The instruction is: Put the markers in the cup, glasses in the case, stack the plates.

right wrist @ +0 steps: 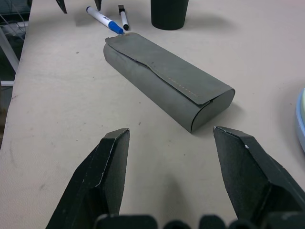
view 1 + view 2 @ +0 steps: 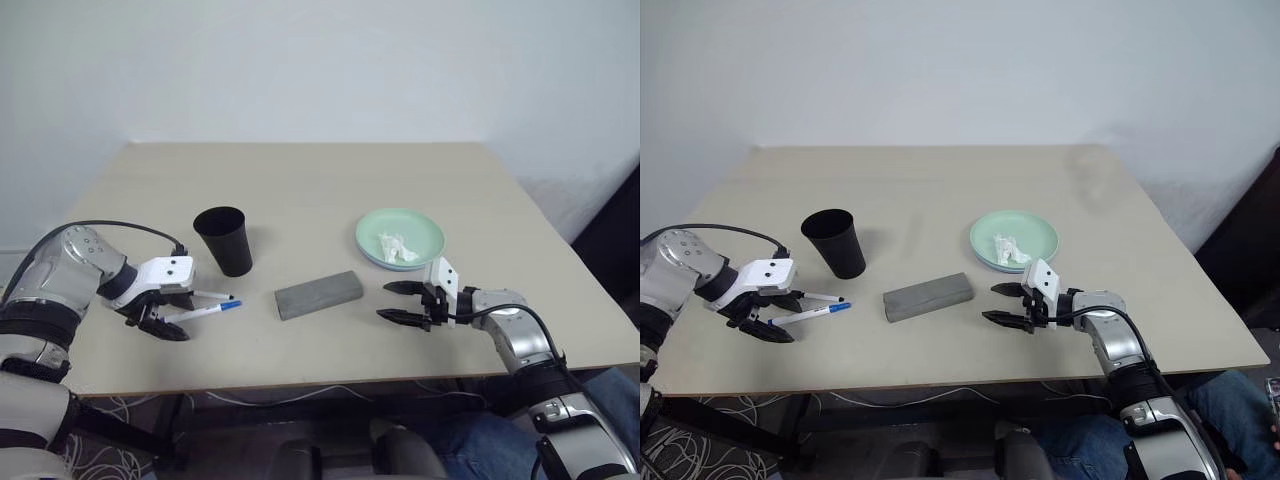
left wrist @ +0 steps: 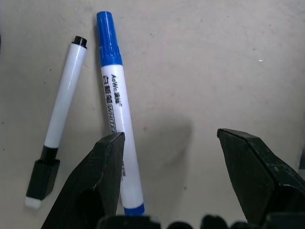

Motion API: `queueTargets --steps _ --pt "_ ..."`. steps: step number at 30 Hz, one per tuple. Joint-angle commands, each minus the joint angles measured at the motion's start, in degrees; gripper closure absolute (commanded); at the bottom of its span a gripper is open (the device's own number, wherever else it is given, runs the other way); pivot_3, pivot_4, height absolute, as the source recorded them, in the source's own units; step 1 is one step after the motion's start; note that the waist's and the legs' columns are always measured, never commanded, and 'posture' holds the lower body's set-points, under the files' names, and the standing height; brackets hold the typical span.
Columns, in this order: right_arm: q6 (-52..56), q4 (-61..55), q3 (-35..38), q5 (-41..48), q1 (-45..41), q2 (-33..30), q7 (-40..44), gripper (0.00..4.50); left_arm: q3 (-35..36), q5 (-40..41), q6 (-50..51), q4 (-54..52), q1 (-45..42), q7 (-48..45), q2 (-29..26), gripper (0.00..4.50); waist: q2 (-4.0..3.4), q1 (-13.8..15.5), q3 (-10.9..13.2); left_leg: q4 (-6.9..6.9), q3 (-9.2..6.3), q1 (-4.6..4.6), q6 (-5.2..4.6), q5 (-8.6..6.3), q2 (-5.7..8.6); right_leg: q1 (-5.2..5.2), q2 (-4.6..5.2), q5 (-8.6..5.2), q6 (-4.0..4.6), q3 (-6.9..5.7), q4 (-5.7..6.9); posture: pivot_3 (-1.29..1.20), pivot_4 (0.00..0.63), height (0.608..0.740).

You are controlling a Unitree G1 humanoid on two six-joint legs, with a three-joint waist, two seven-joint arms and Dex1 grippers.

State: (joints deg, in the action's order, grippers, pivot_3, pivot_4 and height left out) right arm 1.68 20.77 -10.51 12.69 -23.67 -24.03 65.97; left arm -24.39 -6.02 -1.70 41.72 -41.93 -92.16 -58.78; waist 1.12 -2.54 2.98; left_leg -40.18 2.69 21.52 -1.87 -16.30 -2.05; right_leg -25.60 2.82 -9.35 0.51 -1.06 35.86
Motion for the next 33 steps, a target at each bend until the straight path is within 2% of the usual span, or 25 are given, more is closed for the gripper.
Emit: queueTargets --steps 1,16,21,24,32,33 --pt "-0.72 -1.07 0.71 0.08 -0.96 -0.13 0.05 1.45 0.21 -1.2 -1.31 1.05 -3.04 -0.34 0.58 1.16 0.0 0.0 0.0 0.0 0.0 0.0 0.0 0.0 0.0 0.0 0.0 0.0 -0.01 0.0 0.0 0.0 0.0 0.721" --pt "-0.36 -1.74 0.98 -0.04 -0.34 0.06 -0.53 1.45 0.04 -9.06 -5.19 11.68 -6.85 1.95 7.6 1.16 0.01 0.02 -0.01 0.0 0.0 0.0 0.0 0.0 0.01 0.01 0.0 0.03 -0.05 0.0 0.0 0.0 0.0 0.721" --pt "-0.31 -2.01 1.09 -0.03 -0.03 -0.02 -0.75 1.45 -0.02 -10.57 -6.37 12.97 -6.56 2.54 8.42 1.16 -0.02 0.01 -0.02 -0.02 0.0 -0.05 0.0 0.0 0.01 0.04 0.01 0.02 -0.04 0.01 0.07 0.0 0.0 0.721" --pt "-0.26 -2.21 1.1 -0.01 0.2 -0.11 -0.83 1.45 0.05 -10.81 -6.81 13.28 -6.3 2.94 8.67 1.72 -0.03 0.0 -0.03 -0.04 0.0 -0.07 -0.01 0.01 0.01 0.05 0.01 0.02 -0.02 0.01 0.11 0.0 0.0 0.721" --pt "-0.42 -1.95 1.0 -0.05 -0.12 -0.08 -0.77 1.45 1.08 -10.29 -7.13 12.31 -5.02 2.3 8.05 4.37 -0.03 -0.07 -0.03 -0.03 0.04 -0.04 -0.05 -0.02 0.01 0.01 0.01 0.03 -0.06 0.05 0.05 0.0 0.0 0.721" --pt "-0.45 -1.93 0.97 -0.06 -0.19 -0.07 -0.74 1.45 1.37 -9.9 -7.2 11.8 -4.72 1.81 7.75 4.42 -0.03 -0.06 -0.03 -0.03 0.04 -0.04 -0.05 -0.02 0.01 0.01 0.01 0.03 -0.06 0.04 0.05 0.0 0.0 0.721"
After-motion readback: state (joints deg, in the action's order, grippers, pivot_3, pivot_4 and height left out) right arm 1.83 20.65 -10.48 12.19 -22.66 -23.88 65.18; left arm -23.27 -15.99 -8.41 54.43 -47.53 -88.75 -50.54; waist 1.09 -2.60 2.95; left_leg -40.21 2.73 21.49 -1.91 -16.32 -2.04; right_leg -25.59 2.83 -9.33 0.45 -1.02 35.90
